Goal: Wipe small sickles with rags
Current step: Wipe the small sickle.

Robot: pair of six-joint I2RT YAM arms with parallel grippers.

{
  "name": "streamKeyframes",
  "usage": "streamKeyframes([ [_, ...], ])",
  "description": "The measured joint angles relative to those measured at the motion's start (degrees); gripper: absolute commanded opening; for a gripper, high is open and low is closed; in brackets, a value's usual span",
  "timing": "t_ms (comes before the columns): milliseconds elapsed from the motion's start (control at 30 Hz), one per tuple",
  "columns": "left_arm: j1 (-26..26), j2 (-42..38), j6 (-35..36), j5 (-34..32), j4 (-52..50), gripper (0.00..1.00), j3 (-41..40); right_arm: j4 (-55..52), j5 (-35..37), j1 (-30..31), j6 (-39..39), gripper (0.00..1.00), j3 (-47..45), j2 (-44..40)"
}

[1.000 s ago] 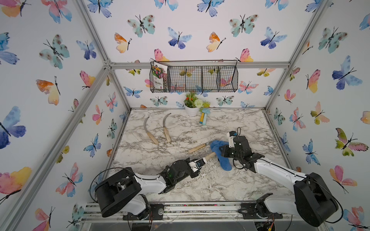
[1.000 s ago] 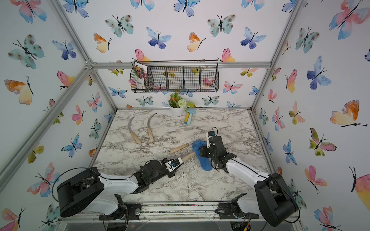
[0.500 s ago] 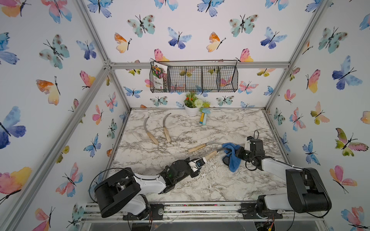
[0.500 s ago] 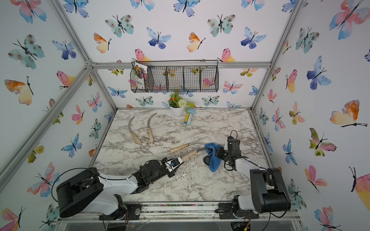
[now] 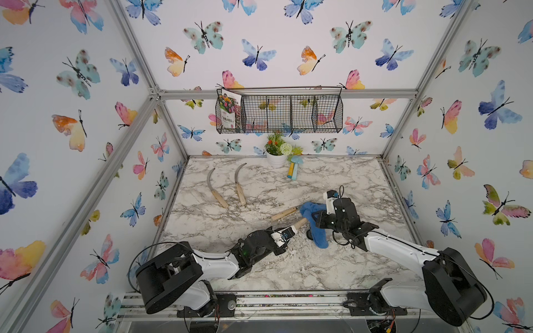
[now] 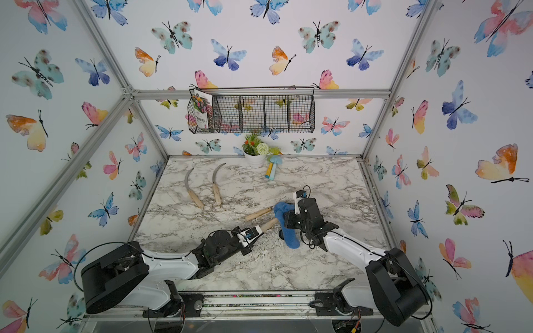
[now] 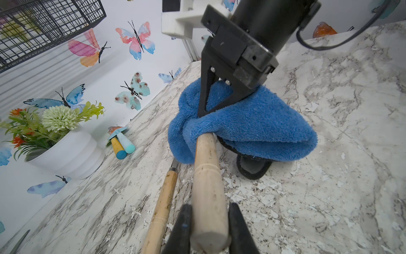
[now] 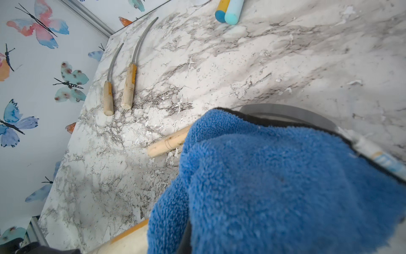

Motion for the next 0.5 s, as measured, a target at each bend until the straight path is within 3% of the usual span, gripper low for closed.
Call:
streamKeyframes([
  [267, -0.02, 0.00, 0.00, 0.07, 0.02, 0.00, 0.00, 0.72, 2.38, -0.83, 0.63, 0.02, -1.42, -0.26],
  [500, -0.02, 0.00, 0.00, 0.44, 0.04, 0.00, 0.00, 2.71, -1.62, -15.69, 0.31, 0.02, -5.84, 2.38],
])
